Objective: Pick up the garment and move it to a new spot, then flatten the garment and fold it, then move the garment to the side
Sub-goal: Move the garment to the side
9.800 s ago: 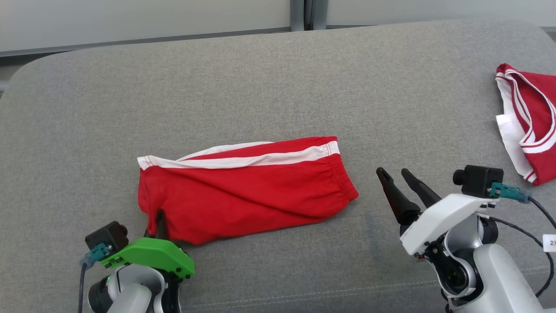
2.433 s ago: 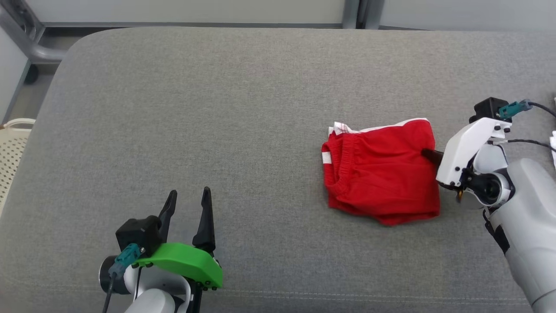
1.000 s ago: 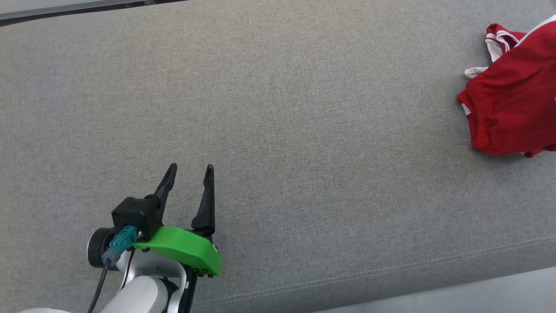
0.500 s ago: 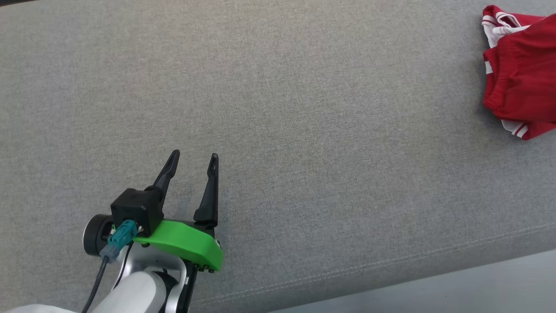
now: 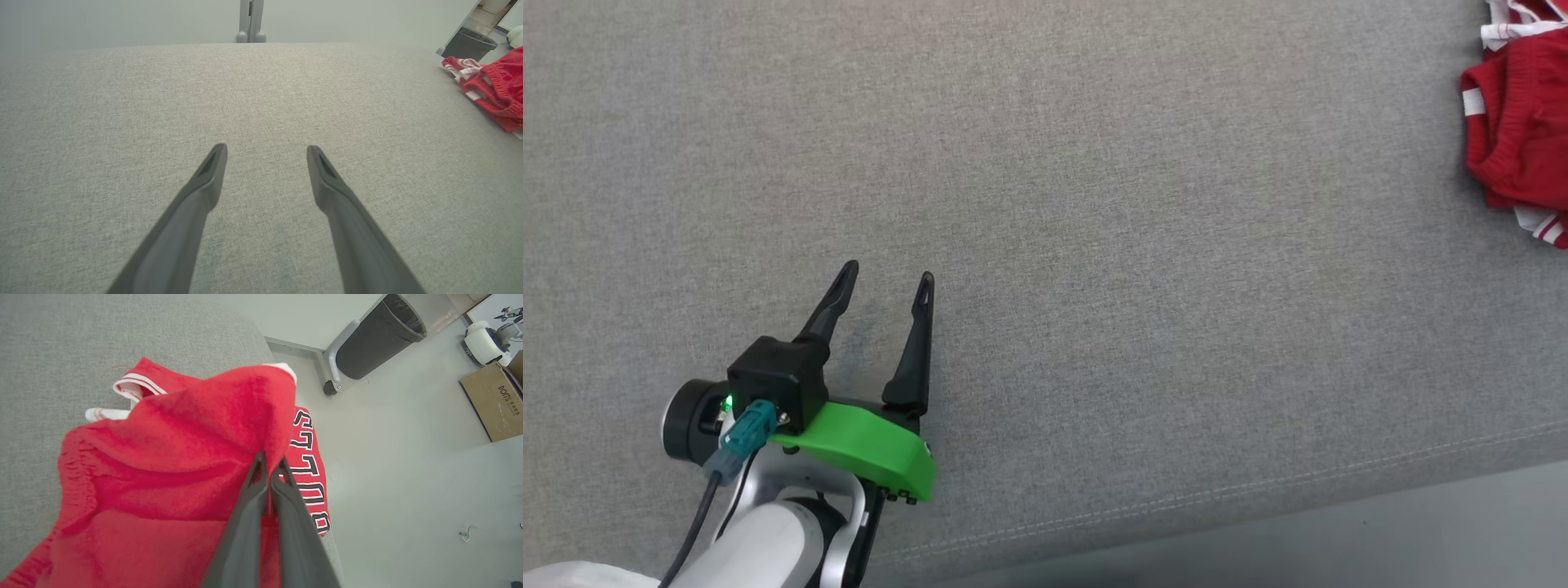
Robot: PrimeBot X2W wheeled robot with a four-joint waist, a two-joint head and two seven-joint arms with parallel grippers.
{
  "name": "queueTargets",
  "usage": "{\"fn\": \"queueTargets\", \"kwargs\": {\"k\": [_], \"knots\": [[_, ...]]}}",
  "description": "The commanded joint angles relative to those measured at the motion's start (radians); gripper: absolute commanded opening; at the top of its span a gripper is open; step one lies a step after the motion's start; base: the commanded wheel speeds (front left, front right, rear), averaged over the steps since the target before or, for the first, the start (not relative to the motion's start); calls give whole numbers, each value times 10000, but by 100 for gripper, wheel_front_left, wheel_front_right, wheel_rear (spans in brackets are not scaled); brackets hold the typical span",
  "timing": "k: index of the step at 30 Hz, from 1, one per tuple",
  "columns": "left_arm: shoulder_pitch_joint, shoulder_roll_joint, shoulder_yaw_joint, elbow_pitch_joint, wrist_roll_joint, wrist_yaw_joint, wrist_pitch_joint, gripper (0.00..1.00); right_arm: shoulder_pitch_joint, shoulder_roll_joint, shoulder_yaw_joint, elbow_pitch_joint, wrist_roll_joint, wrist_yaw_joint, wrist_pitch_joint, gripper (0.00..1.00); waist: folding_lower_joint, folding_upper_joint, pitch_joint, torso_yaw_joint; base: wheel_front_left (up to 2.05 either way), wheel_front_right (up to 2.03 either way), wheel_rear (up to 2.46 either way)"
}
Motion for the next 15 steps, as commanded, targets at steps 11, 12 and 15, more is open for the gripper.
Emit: {"fn": "queueTargets", "kwargs": {"k": [11,12,15], "knots": [[-186,364,-54,-402,239,242,303,100,-658,-38,54,1339,-422,-16,-1102,27,-1,-1,487,-37,0,0,0],[-185,385,-56,-429,254,238,309,100,-703,-49,66,1444,-427,-16,-1187,48,-1,-1,498,-54,0,0,0],[-174,443,-50,-509,294,284,387,100,-834,-111,200,1726,-544,-16,-1411,100,-1,-1,533,-122,0,0,0]]}}
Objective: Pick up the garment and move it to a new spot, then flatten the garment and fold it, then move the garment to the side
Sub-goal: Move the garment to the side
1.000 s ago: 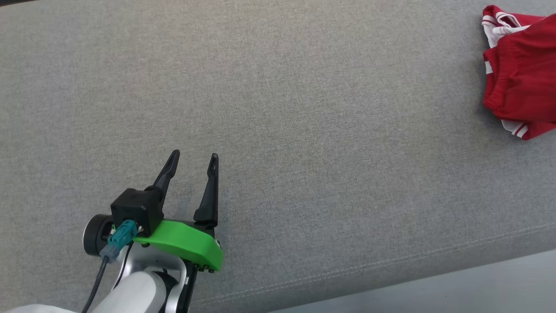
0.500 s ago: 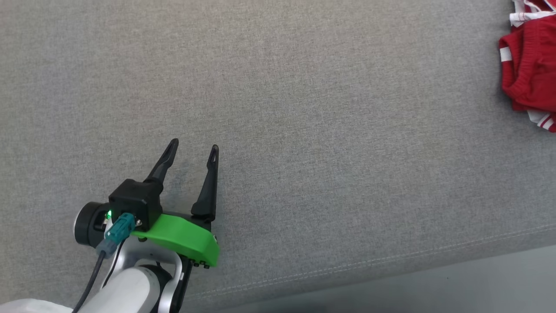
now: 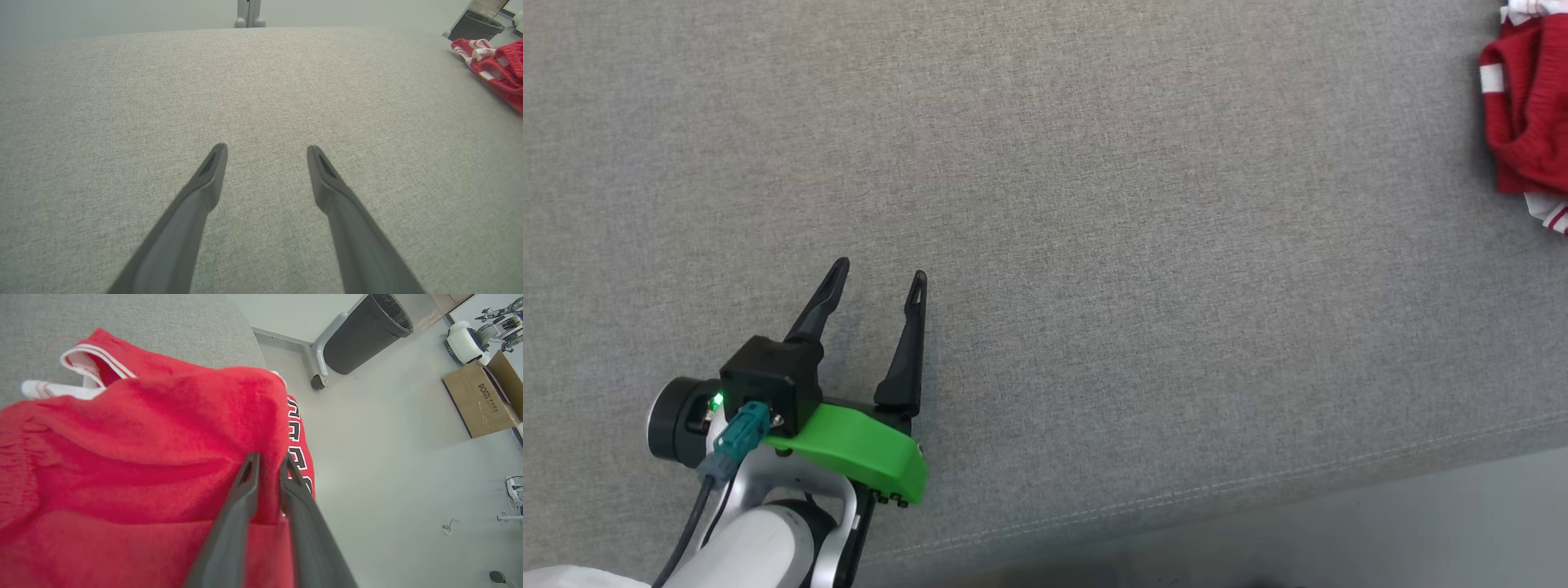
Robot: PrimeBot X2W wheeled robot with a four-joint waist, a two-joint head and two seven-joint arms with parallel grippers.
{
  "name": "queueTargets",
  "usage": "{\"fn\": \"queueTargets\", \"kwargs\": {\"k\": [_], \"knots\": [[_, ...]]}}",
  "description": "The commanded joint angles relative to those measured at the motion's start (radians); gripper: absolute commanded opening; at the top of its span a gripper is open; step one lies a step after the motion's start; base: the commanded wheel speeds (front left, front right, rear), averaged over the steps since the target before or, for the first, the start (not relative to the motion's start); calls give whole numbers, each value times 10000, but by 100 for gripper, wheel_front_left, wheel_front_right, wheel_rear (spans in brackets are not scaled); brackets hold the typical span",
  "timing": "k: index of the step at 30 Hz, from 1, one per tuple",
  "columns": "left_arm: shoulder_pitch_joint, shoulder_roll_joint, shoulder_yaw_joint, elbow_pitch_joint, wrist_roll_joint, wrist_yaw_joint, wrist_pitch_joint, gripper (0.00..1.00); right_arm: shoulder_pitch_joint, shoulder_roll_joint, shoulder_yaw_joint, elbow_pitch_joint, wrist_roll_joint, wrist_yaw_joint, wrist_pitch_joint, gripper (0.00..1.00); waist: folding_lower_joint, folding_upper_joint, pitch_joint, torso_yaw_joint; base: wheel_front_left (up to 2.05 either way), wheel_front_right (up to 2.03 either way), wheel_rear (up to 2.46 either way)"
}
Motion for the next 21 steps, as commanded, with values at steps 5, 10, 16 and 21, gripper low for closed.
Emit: {"fn": "queueTargets", "kwargs": {"k": [5,10,16,21], "knots": [[-112,143,14,-108,116,106,78,100,22,-227,305,467,-244,-17,-319,100,-1,-1,47,-126,0,0,0],[-83,138,18,-79,98,172,78,100,207,-316,422,884,-134,-17,-725,100,-1,-1,-15,-228,0,0,0],[-15,1,85,78,-73,114,-123,100,-52,-213,619,940,179,-18,-1395,100,-1,-1,-328,-416,0,0,0],[34,-240,194,403,-390,-123,-481,100,-334,-68,1074,656,558,-17,-1755,100,-1,-1,-872,-513,0,0,0]]}}
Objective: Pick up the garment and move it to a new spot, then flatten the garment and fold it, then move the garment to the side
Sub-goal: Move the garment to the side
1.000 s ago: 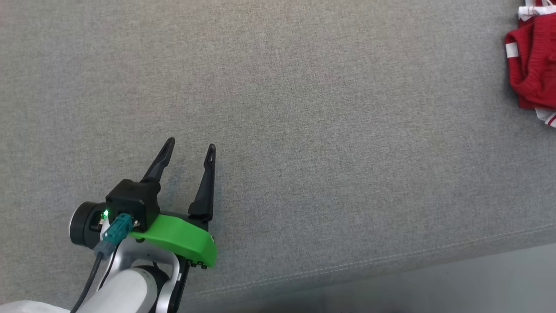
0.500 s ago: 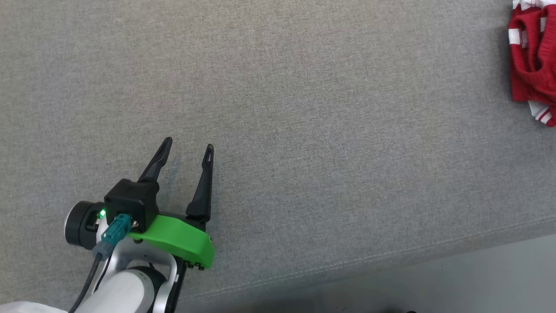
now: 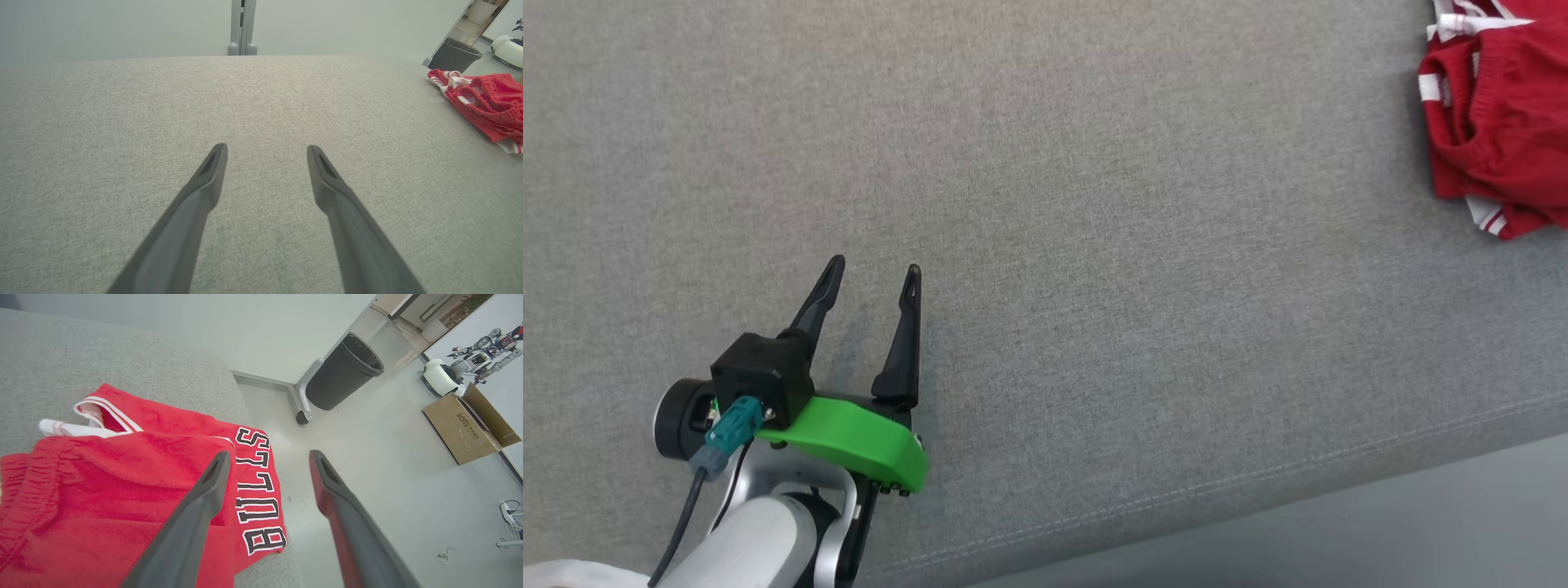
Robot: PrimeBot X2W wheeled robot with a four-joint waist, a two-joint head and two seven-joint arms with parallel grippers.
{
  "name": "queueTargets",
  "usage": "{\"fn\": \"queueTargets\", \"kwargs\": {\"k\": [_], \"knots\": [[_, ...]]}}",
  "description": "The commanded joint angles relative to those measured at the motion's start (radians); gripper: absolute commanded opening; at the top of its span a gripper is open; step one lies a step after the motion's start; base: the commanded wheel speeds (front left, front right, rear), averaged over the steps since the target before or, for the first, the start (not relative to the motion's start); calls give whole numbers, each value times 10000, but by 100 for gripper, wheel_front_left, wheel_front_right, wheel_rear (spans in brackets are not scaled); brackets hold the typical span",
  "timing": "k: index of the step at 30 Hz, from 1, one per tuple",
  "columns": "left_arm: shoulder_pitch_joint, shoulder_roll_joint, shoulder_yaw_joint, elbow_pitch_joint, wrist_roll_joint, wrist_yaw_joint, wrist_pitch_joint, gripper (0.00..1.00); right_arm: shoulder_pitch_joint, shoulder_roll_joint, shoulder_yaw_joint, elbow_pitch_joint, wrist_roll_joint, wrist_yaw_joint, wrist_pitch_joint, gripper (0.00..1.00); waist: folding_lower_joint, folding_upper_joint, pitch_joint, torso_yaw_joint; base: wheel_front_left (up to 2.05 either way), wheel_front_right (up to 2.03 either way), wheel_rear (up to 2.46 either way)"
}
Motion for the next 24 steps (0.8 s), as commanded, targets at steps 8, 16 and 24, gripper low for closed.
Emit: {"fn": "queueTargets", "kwargs": {"k": [8,16,24], "knots": [[229,-435,563,1058,-819,-525,-964,100,138,278,1594,-1432,1316,-17,-336,100,0,-1,-1612,43,0,0,0],[693,-381,1357,1932,-1526,-804,-1828,100,1134,592,2316,-2616,2585,-17,-704,100,0,-1,-2801,520,0,0,0],[1326,-96,1895,2516,-1878,-699,-2124,100,2312,1215,2161,-3184,3022,-17,-1124,100,0,-1,-3612,945,0,0,0]]}}
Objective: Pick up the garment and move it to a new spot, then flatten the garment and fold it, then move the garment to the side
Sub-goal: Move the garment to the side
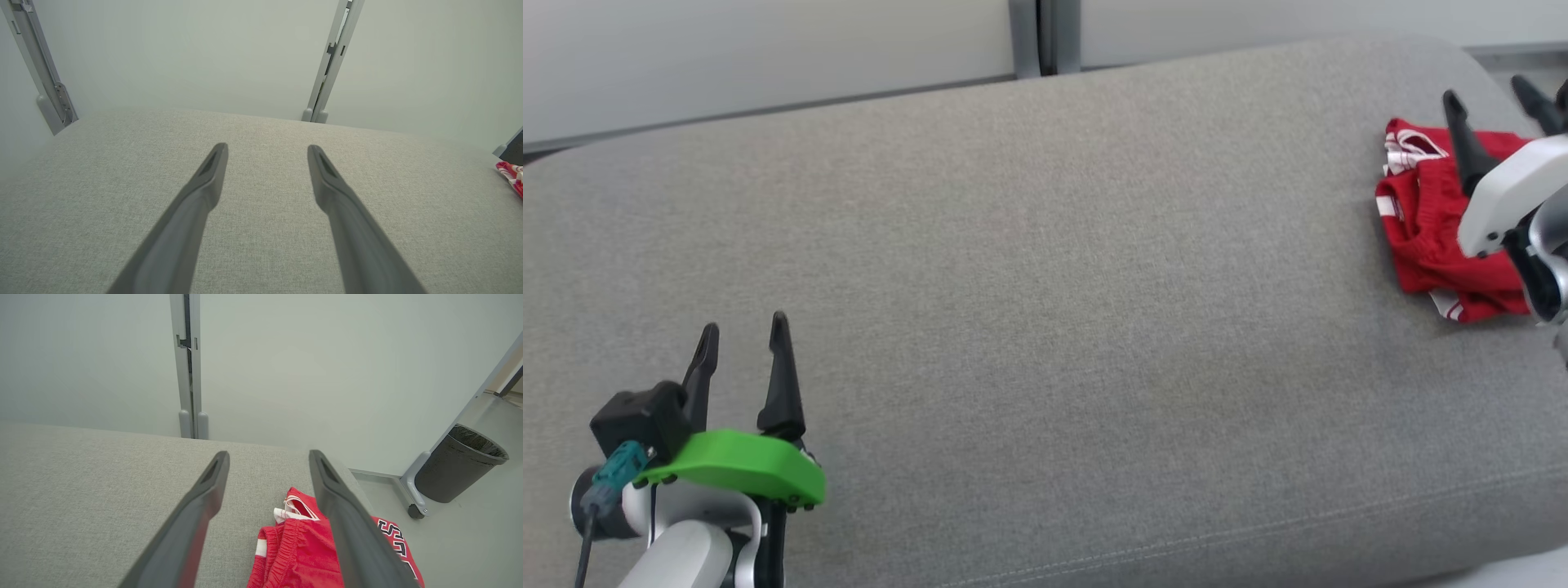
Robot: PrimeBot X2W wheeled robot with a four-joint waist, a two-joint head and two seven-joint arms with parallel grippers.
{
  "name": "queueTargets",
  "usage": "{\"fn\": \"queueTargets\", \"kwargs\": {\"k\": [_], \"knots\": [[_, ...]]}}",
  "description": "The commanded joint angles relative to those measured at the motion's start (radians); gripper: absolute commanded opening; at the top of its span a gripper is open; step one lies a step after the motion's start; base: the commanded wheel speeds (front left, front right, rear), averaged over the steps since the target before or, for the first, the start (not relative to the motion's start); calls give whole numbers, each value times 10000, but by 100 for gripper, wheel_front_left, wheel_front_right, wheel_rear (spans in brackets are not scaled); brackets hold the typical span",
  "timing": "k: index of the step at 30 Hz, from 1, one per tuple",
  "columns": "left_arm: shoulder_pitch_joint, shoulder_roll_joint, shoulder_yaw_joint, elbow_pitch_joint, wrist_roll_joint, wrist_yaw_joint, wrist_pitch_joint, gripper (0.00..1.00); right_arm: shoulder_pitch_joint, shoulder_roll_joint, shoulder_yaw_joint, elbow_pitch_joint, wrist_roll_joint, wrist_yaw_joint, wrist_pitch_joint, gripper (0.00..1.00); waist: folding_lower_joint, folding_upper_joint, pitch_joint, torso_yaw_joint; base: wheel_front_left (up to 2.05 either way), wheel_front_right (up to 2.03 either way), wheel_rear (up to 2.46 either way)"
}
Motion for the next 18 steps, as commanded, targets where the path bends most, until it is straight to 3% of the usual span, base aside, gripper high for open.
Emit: {"fn": "queueTargets", "kwargs": {"k": [1,9,18], "knots": [[228,90,76,56,-69,29,-85,100,279,110,-116,-82,71,-15,-109,100,1,0,-601,461,0,0,0],[992,229,136,84,-188,164,-201,100,1642,961,-871,-726,-297,-15,-428,100,1,0,-1248,848,0,0,0],[1686,302,65,-217,-241,202,-274,100,3508,2078,-2147,-2324,-1137,-15,-217,100,1,0,-1586,1134,0,0,0]]}}
